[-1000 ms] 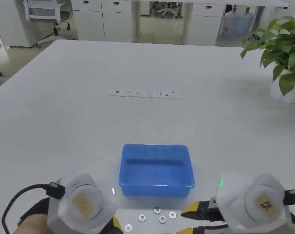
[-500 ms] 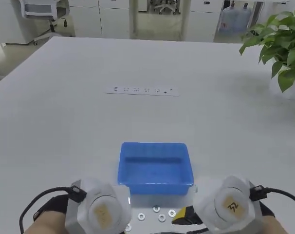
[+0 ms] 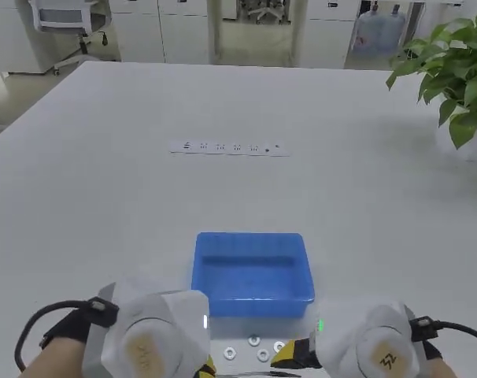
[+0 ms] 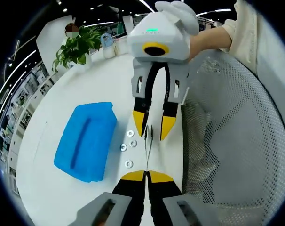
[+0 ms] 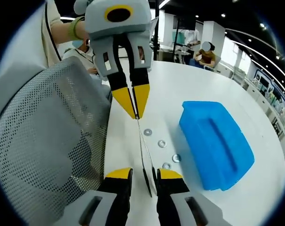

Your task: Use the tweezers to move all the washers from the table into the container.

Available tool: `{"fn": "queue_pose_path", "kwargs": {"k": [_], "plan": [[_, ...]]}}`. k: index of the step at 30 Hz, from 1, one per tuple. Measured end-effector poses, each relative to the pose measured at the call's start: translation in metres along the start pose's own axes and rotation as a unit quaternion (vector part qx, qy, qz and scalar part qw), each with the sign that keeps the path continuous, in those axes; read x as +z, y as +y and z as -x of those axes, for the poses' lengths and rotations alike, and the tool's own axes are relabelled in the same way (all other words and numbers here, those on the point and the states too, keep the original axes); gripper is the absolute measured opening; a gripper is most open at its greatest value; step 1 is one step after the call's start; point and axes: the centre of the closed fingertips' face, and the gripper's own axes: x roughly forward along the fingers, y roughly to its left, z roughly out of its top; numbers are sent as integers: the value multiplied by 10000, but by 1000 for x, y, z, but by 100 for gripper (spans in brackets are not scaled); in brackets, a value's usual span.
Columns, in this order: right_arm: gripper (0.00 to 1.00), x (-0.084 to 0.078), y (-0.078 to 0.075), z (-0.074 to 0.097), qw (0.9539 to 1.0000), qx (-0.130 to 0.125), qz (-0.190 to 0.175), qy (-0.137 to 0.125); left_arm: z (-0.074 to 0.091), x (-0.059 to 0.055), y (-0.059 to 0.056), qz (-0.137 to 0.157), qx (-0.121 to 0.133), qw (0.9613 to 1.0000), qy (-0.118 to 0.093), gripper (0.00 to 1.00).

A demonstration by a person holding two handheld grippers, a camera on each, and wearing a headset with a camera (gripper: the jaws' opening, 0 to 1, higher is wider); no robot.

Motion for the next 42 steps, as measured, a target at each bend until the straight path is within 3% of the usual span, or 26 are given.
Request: {"fn": "queue_pose_path", "kwargs": {"k": [4,9,12,17,26,31,42], "plan": [[14,11,-1,-2,9999,35,43,-150,17,17,2,-179,61,9996,-186,0],[9,25,0,-10,9993,104,131,-322,30,26,0,-271,81,9992,-288,0],[10,32,5,-17,9988,247,110,-411,33,23,-5,-362,60,9991,-197,0],[6,41,6,-25,9983,250,299,-426,40,17,-7,-312,109,9993,-149,0],[6,67,4,-38,9967,124,373,-714,57,10,1,-7,292,9993,-245,0],[7,79,2,-42,9952,239,259,-908,63,7,5,53,361,9991,-214,0],[8,80,2,-50,9927,533,-144,-1068,57,5,10,33,256,9996,-131,0]]}}
